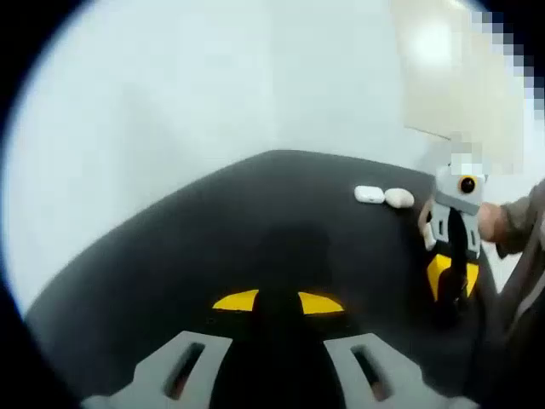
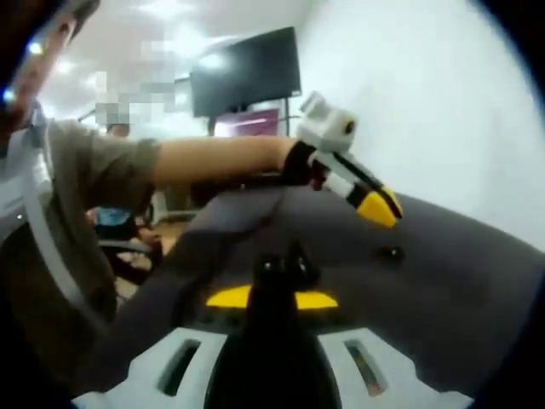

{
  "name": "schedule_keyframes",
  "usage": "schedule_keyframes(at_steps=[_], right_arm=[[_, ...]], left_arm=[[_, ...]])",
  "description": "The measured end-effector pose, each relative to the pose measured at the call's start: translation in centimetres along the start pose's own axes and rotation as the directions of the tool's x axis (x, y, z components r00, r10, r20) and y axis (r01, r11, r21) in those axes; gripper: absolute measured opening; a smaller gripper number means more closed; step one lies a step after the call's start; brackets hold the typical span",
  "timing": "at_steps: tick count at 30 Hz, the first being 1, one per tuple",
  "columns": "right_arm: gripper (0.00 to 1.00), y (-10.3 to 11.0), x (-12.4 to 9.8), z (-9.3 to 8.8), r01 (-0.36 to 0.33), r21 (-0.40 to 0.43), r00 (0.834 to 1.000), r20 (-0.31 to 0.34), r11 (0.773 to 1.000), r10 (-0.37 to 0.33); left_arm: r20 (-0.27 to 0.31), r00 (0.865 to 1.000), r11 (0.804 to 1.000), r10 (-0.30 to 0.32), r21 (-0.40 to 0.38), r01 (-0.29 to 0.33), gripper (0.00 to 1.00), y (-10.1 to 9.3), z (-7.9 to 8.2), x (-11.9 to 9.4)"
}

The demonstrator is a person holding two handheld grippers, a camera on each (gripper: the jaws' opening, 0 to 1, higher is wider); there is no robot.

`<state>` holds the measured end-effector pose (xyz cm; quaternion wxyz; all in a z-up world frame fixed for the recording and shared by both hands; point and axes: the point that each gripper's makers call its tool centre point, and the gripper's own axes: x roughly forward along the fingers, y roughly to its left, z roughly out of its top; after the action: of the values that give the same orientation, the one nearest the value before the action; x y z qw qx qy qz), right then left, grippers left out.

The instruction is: Pick up three earphones and place each one into its charging case using tactile feedback, ensure that each earphone is properly inserted and securely positioned inside the case.

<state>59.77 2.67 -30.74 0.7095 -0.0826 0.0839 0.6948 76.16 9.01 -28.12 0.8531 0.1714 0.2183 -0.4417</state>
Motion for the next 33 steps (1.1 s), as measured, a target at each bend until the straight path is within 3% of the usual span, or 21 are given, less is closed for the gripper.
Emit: schedule_keyframes(at_steps=[2, 5, 8, 12, 16, 20, 25, 29, 33], right_arm=[[0.18, 0.0, 0.0, 0.0, 0.0, -0.001, 1.0, 0.0, 1.0, 0.0], [0.18, 0.0, 0.0, 0.0, -0.001, 0.001, 1.0, 0.0, 1.0, 0.001], [0.18, -0.1, 0.0, 0.0, -0.001, 0.002, 1.0, 0.001, 1.0, 0.001], [0.18, 0.0, 0.1, 0.0, -0.002, 0.001, 1.0, 0.001, 1.0, 0.002], [0.18, 0.1, 0.1, 0.1, -0.003, 0.004, 1.0, 0.001, 1.0, 0.003], [0.18, 0.2, 0.1, 0.1, -0.006, 0.009, 1.0, 0.001, 1.0, 0.006], [0.18, 0.3, 0.1, 0.2, -0.006, 0.009, 1.0, -0.001, 1.0, 0.006], [0.18, 0.5, 0.1, 0.0, -0.005, 0.005, 1.0, -0.002, 1.0, 0.005], [0.18, 0.7, 0.0, -0.1, -0.007, 0.005, 1.0, -0.002, 1.0, 0.007]], left_arm=[[-0.03, 0.997, 0.996, -0.075, 0.039, 0.076, 0.16, -0.8, 0.0, 0.3], [-0.132, 0.972, 0.977, -0.192, 0.071, 0.203, 0.17, -2.0, -0.9, 0.7], [-0.196, 0.957, 0.97, -0.215, 0.074, 0.233, 0.17, -1.6, -1.3, 1.4], [-0.213, 0.947, 0.962, -0.24, 0.078, 0.262, 0.15, -1.3, -1.3, 2.2], [-0.24, 0.918, 0.94, -0.314, 0.054, 0.336, 0.11, -2.3, -1.7, 2.6], [-0.242, 0.909, 0.931, -0.339, 0.05, 0.361, 0.1, -2.5, -1.5, 2.8], [-0.273, 0.87, 0.901, -0.411, 0.024, 0.433, 0.11, -4.2, -1.7, 2.2], [-0.317, 0.859, 0.901, -0.402, 0.032, 0.433, 0.11, -4.4, -2.5, 2.7], [-0.304, 0.856, 0.896, -0.418, 0.02, 0.444, 0.1, -4.5, -2.4, 3.4]])
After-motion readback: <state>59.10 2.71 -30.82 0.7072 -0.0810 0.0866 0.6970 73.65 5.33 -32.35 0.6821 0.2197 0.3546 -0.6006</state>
